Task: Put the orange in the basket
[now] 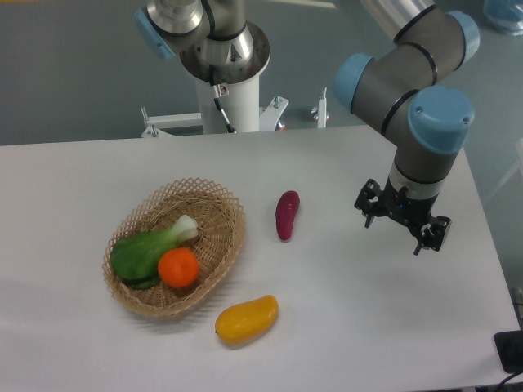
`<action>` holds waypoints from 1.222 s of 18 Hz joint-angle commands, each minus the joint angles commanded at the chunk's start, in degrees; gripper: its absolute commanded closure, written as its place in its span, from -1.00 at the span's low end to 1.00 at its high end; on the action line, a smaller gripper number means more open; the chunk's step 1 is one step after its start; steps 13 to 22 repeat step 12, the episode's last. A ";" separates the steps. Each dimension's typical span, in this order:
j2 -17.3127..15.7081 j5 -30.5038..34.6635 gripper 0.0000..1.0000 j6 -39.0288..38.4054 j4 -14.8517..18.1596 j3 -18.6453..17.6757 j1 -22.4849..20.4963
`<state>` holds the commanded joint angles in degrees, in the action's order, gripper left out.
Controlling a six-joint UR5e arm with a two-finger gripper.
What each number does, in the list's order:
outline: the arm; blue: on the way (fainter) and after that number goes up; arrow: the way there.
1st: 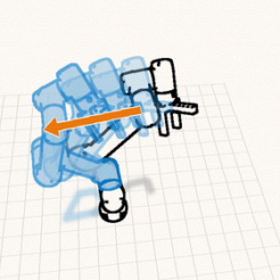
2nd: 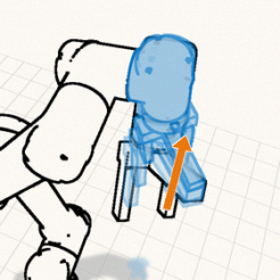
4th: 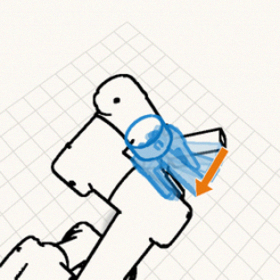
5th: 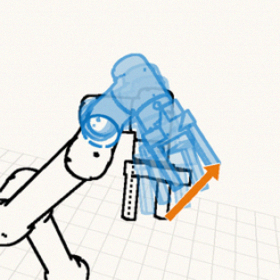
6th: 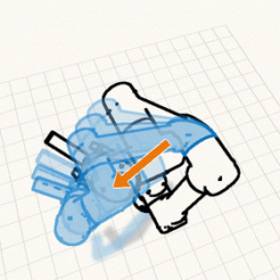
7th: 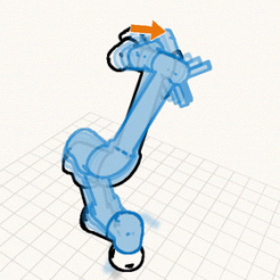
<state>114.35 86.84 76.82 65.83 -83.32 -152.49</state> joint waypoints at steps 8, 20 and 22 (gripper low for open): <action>-0.18 0.00 -1.00 -0.17 -0.44 -0.71 0.09; -0.18 0.00 -1.00 -0.18 -0.44 -0.71 0.09; -0.18 0.00 -1.00 -0.18 -0.44 -0.71 0.09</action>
